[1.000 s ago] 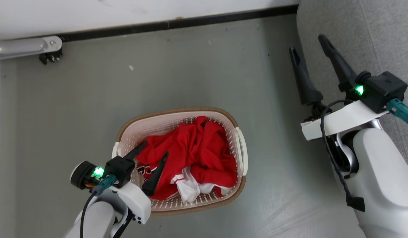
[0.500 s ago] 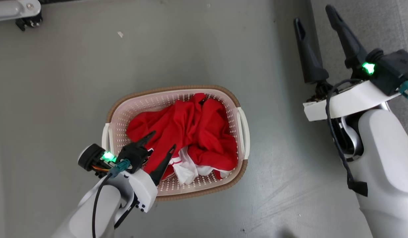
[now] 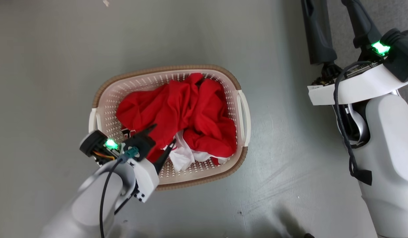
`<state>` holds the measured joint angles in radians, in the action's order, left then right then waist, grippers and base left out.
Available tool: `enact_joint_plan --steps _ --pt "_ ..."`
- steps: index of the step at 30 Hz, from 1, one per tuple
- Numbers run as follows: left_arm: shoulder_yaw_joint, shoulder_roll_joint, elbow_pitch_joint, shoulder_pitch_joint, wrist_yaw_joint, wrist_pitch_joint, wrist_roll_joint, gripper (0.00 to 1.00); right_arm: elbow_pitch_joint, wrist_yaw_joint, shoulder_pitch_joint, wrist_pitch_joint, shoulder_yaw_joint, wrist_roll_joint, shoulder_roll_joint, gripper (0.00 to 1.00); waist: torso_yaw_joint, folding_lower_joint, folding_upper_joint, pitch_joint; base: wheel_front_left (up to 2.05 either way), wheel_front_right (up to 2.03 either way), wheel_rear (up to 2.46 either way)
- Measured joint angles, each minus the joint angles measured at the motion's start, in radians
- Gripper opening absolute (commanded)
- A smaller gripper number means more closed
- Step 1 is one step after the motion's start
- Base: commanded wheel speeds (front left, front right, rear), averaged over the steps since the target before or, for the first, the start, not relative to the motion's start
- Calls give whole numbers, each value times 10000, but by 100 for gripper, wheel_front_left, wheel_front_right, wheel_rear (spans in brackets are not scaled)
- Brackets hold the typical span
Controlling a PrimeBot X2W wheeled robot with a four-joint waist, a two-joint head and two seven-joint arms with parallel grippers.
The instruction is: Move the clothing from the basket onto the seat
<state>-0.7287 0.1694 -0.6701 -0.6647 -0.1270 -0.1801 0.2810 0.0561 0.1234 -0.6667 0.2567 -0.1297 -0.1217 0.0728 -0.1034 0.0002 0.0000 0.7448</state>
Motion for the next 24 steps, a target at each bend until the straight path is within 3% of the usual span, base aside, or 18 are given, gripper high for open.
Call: enact_joint_plan --steps 10,24 --pt "-59 178 -644 -889 0 221 13 100 -213 0 -518 0 29 13 -40 100 -147 0 0 737 0 0 0" --pt "-301 -77 -1298 -1635 0 441 17 100 -765 0 -1246 2 -405 109 -73 100 -377 0 0 1581 0 0 0"
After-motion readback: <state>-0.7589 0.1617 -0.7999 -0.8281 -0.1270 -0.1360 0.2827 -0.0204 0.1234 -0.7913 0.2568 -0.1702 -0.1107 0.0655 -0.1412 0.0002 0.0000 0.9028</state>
